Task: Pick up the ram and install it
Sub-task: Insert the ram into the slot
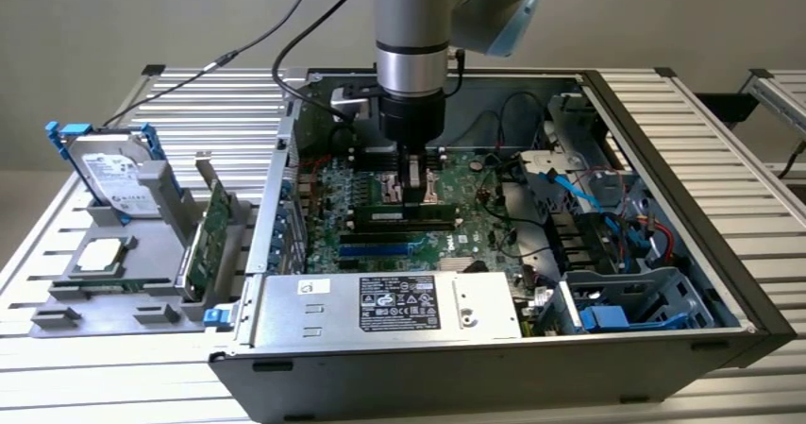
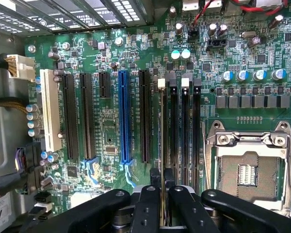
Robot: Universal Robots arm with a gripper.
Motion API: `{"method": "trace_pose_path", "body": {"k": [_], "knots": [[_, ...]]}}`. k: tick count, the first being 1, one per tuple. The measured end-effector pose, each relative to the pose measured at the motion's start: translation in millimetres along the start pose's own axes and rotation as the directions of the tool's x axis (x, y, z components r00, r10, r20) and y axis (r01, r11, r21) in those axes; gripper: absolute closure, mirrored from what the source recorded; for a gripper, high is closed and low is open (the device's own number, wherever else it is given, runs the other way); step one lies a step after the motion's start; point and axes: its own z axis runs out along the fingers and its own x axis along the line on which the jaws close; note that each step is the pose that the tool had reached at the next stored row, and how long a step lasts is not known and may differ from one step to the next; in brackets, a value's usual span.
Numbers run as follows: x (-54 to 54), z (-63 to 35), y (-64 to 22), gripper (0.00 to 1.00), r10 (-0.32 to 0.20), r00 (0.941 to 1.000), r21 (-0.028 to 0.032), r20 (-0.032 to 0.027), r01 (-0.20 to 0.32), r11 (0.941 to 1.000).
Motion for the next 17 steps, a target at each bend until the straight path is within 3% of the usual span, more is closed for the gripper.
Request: {"method": "trace_pose_path", "body": {"k": [17], "knots": [[-0.1, 0.6, 0.5, 0.86, 0.000, 1.0000, -0.0002, -0.0009, 0.000, 1.0000]]}}
